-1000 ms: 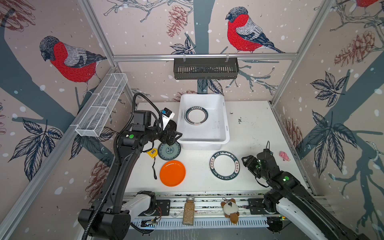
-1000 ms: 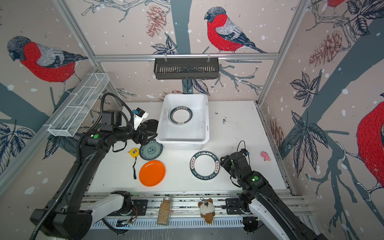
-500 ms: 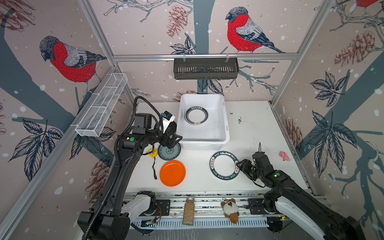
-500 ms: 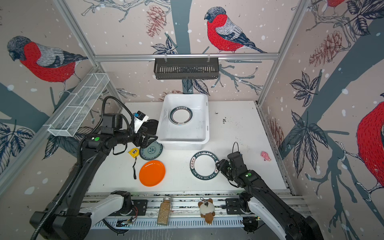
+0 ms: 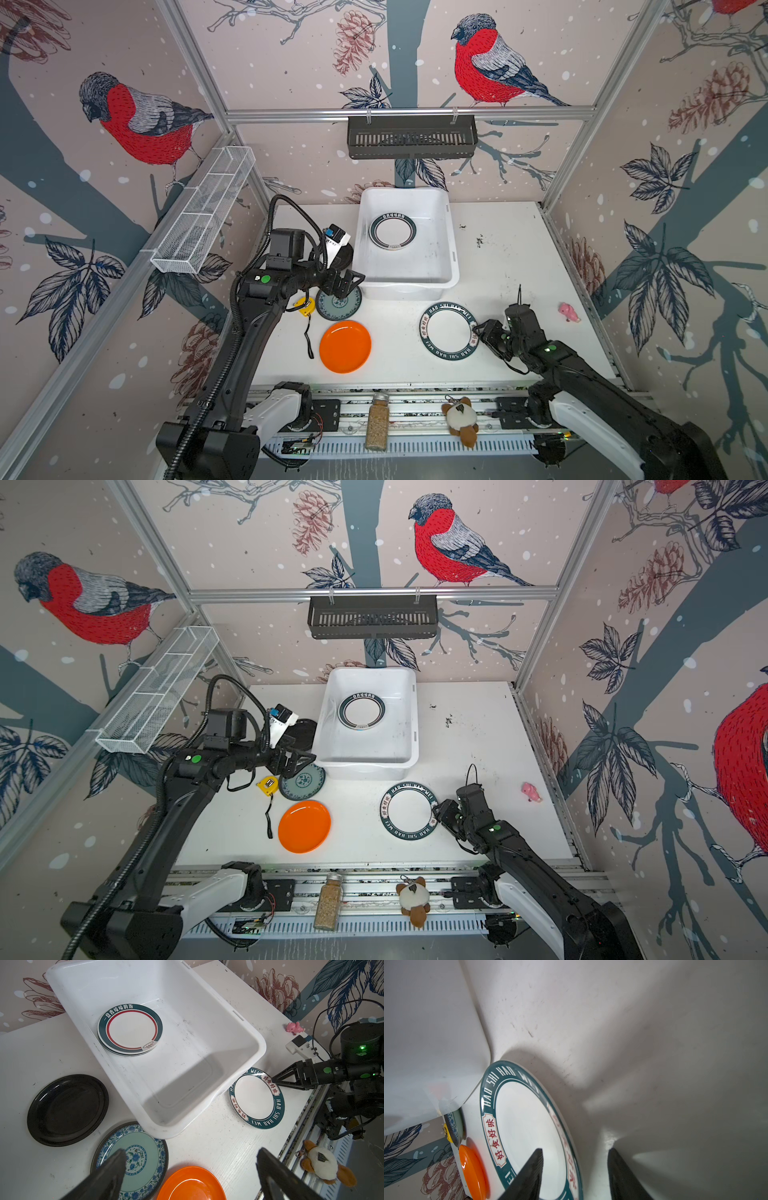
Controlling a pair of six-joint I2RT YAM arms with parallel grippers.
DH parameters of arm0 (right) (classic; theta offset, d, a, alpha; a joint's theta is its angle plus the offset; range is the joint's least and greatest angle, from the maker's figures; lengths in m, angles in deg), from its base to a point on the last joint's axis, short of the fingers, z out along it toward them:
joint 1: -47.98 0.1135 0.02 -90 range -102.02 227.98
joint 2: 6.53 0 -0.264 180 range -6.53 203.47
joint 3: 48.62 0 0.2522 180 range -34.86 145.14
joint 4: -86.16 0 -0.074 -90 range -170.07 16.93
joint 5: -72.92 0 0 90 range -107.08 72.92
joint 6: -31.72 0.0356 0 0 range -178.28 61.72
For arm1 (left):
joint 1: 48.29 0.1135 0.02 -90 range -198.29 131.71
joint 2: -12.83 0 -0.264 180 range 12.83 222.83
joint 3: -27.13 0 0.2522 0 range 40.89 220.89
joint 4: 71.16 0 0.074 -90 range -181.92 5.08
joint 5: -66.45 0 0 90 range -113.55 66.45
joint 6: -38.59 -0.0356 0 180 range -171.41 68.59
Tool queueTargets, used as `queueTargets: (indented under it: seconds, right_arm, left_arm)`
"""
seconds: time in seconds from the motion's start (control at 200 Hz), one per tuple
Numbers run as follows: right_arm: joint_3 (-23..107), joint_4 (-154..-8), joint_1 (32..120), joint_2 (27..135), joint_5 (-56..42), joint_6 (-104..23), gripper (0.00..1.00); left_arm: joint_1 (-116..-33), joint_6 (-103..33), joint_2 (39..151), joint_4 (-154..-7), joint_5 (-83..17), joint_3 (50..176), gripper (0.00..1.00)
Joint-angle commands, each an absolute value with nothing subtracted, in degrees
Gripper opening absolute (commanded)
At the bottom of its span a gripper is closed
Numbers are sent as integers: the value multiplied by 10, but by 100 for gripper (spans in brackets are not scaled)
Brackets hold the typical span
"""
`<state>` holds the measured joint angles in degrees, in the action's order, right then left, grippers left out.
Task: Place the plates into the plastic bin on the countertop
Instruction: 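Grip the rim of the green-rimmed plate with the right gripper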
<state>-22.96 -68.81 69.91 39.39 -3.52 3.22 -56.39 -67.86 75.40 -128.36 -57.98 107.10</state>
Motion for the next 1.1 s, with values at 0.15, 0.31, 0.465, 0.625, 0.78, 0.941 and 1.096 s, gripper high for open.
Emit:
queueTargets:
  seconds: [0.15,0.31,0.465,0.625,0.78,0.941,1.096]
  right_arm:
    - [-239,-712,675,395,-4,-3,46]
    - [-232,-711,662,407,13,-25,44]
    - [-226,-725,659,429,32,-41,42]
    - [-225,-741,657,452,45,-53,41]
    - [-230,-763,652,481,70,-62,39]
    - [-227,-766,639,518,87,-76,37]
    - [-225,-770,631,541,94,-89,34]
  left_arm:
    - [-565,-678,754,-1264,-586,1065,97]
    - [-565,-677,748,-1261,-583,1057,97]
    - [-565,-676,746,-1259,-581,1051,97]
    - [-565,-674,745,-1256,-581,1051,97]
    - [-565,-672,744,-1254,-583,1045,97]
    - [-565,-672,739,-1252,-582,1039,97]
    - [-564,-673,737,-1252,-580,1036,97]
